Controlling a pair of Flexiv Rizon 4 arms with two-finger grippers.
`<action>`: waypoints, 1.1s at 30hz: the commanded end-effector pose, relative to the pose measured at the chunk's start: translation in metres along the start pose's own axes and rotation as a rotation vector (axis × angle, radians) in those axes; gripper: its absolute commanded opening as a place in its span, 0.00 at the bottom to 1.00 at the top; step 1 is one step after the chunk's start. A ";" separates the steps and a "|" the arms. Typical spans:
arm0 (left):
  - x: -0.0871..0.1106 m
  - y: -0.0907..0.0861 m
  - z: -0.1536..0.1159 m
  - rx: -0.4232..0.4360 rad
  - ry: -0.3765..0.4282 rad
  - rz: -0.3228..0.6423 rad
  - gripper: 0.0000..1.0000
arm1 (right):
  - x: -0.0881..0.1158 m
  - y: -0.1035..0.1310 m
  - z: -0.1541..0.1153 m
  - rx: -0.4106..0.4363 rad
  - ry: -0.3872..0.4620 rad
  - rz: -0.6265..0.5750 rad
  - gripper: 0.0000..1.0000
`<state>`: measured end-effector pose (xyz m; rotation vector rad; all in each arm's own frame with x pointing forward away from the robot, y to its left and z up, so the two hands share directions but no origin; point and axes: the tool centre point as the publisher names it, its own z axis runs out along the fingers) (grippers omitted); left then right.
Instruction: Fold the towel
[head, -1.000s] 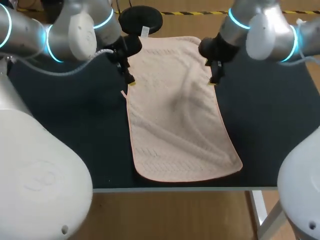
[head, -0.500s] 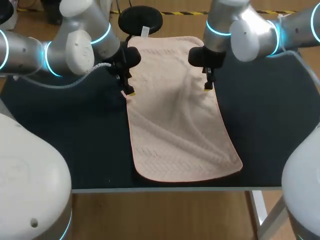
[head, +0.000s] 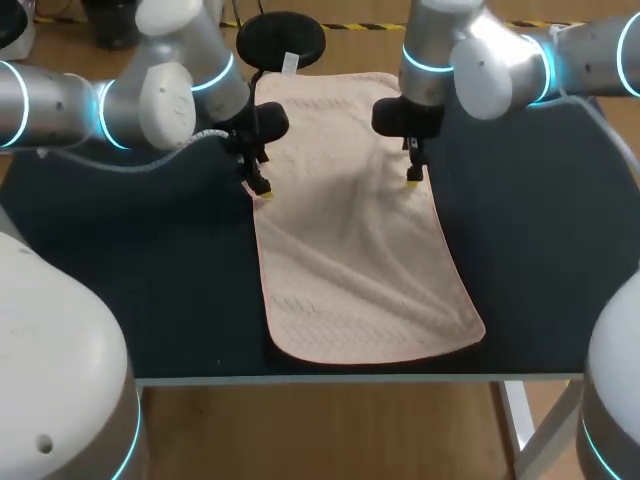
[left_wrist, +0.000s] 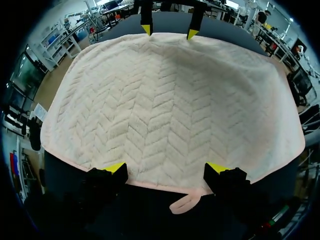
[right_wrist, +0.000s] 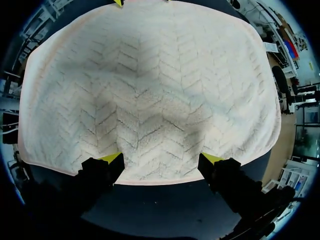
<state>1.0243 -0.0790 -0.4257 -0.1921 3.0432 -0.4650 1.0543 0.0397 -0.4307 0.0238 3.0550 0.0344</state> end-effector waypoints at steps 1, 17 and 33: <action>-0.005 -0.002 0.007 -0.002 0.014 0.012 1.00 | -0.002 -0.001 0.003 0.004 0.008 0.004 1.00; -0.008 -0.005 0.018 -0.016 0.043 0.022 1.00 | 0.005 -0.004 0.019 -0.002 0.049 0.017 1.00; -0.006 -0.003 0.018 0.033 0.038 0.009 0.00 | 0.011 -0.006 0.016 -0.014 0.058 0.021 0.00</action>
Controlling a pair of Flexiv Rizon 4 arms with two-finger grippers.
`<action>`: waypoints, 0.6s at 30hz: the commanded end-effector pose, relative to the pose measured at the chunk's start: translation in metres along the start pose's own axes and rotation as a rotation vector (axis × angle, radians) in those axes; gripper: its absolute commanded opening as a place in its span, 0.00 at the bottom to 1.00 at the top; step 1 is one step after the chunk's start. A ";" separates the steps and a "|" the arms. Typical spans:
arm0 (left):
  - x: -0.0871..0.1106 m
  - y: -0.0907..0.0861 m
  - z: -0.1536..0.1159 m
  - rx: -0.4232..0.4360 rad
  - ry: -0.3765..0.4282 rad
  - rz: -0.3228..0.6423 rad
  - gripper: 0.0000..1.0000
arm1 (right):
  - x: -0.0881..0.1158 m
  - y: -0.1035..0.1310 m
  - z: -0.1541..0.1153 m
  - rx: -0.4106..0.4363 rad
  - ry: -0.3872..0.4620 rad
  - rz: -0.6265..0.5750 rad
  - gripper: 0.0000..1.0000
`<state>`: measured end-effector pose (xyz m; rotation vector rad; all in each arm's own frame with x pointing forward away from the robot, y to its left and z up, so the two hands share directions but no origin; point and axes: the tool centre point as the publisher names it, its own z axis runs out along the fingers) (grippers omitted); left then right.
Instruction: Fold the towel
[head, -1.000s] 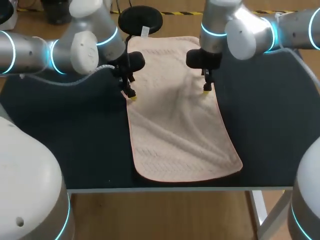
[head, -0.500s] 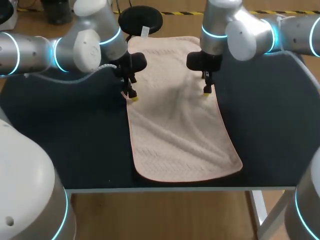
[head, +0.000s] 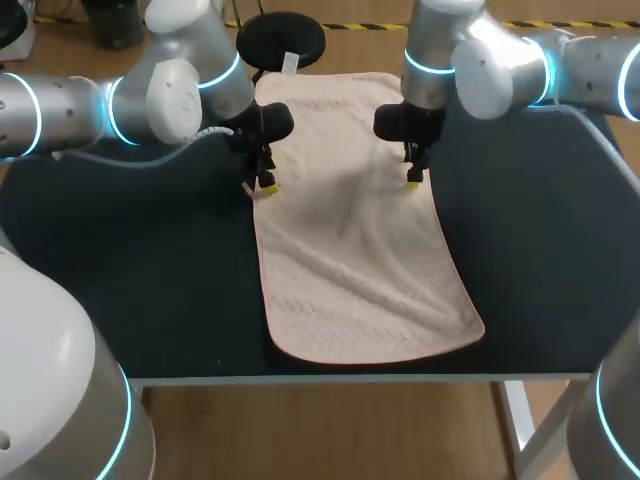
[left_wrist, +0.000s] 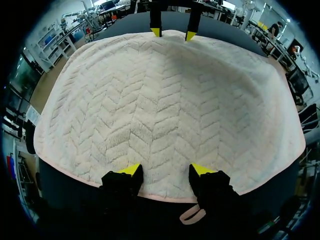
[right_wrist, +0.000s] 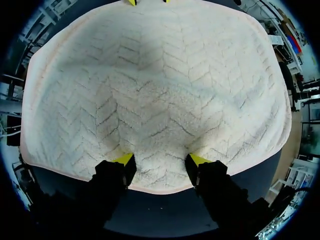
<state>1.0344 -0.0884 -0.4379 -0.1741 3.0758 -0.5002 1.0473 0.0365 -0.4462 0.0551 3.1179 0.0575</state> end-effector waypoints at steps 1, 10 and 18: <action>0.002 0.004 0.003 0.017 -0.001 0.002 0.00 | 0.003 -0.003 0.001 -0.002 -0.006 0.000 0.00; 0.009 0.004 -0.006 0.038 0.006 0.010 0.00 | 0.008 -0.003 -0.005 -0.016 -0.017 -0.010 0.00; 0.008 0.002 -0.021 0.047 0.000 0.013 0.00 | 0.005 -0.006 -0.021 -0.039 -0.052 -0.017 0.00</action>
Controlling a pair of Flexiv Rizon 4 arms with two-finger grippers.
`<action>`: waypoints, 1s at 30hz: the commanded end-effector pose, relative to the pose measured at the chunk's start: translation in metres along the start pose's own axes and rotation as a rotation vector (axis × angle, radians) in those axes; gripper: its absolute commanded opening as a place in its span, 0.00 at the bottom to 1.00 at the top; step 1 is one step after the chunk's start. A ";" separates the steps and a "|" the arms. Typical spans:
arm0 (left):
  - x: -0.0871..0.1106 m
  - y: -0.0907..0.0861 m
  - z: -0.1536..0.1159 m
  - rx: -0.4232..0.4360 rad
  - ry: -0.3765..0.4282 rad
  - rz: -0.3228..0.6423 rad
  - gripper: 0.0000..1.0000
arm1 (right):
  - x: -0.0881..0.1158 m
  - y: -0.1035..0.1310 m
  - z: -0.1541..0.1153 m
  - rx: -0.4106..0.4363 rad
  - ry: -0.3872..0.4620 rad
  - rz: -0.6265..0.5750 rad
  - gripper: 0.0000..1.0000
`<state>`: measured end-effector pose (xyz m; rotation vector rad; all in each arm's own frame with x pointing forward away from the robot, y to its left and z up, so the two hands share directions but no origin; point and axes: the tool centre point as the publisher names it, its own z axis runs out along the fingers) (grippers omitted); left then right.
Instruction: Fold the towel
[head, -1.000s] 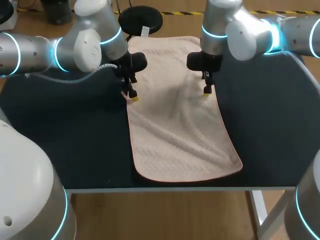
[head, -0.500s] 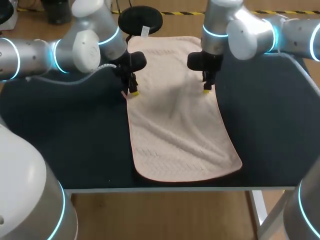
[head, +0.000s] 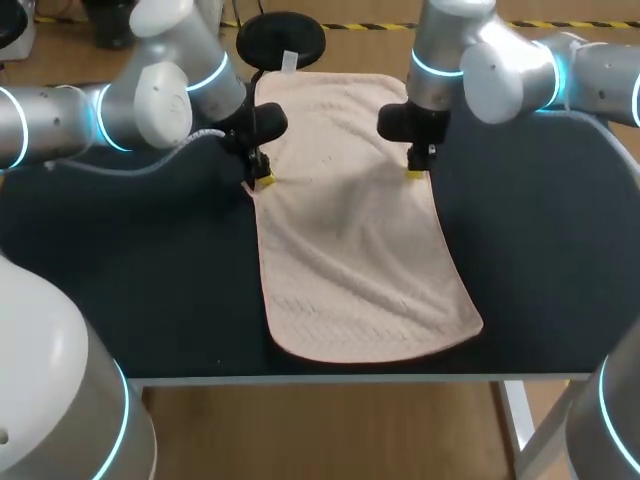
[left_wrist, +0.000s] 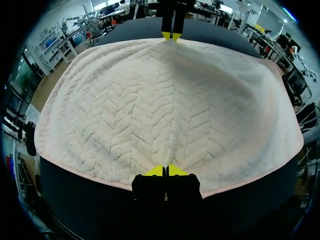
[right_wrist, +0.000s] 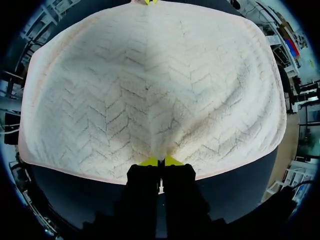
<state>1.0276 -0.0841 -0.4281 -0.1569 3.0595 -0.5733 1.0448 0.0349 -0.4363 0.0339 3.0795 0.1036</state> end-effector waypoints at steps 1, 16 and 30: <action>0.001 -0.001 -0.012 -0.001 -0.004 0.005 0.00 | 0.001 -0.004 -0.014 -0.012 -0.019 -0.002 0.00; -0.030 -0.042 -0.141 0.184 -0.236 0.089 0.00 | -0.028 0.001 -0.133 -0.102 -0.252 -0.089 0.00; -0.097 -0.073 -0.273 0.165 -0.565 0.147 0.00 | -0.091 0.014 -0.283 -0.191 -0.598 -0.129 0.00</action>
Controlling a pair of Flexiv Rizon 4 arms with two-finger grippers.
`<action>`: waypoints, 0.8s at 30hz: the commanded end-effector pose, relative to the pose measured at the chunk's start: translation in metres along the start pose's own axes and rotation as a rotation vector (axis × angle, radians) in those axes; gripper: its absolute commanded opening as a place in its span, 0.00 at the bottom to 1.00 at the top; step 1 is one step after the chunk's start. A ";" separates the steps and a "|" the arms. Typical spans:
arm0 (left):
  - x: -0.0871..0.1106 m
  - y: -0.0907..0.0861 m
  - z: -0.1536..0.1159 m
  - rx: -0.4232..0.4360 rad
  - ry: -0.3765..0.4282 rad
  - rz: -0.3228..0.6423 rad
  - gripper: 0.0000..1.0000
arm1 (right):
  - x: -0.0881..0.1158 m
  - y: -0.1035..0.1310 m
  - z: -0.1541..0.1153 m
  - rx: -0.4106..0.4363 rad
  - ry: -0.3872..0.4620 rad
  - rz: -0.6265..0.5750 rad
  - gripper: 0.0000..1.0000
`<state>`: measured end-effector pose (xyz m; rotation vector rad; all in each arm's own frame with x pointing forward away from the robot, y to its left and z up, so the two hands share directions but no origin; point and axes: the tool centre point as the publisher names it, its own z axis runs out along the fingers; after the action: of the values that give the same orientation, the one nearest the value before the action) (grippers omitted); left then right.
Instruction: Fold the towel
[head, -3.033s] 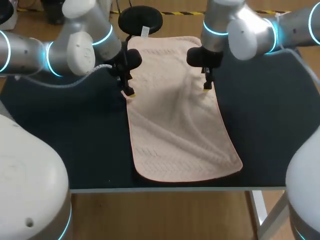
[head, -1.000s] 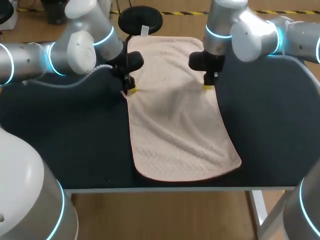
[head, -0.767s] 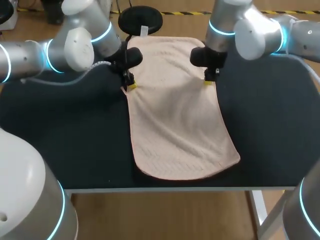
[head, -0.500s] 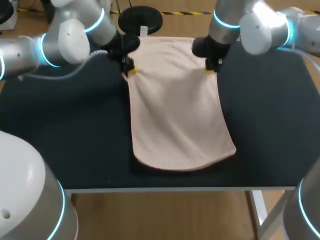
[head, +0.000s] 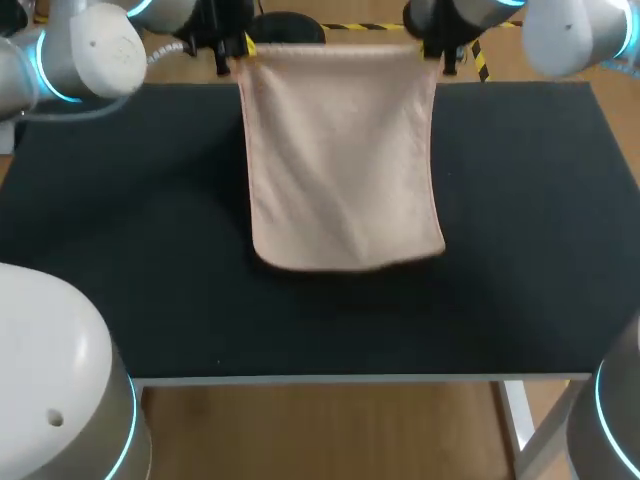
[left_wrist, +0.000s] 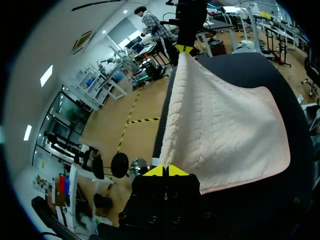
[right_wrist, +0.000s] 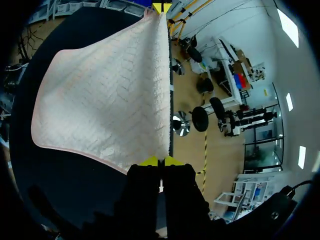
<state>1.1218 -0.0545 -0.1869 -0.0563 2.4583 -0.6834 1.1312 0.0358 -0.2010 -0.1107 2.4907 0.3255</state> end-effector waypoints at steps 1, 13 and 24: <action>-0.029 -0.013 -0.038 -0.031 -0.055 0.018 0.00 | -0.031 0.007 -0.053 0.000 -0.054 -0.022 0.00; -0.093 -0.045 -0.066 0.000 -0.254 0.042 0.00 | -0.120 0.028 -0.091 0.002 -0.306 -0.086 0.00; -0.087 -0.042 -0.073 -0.013 -0.255 0.032 0.00 | -0.113 0.030 -0.094 -0.016 -0.320 -0.094 0.00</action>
<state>1.1573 -0.0454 -0.0714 -0.1117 2.2112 -0.5993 1.1708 0.0467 -0.0547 -0.1634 2.1603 0.2923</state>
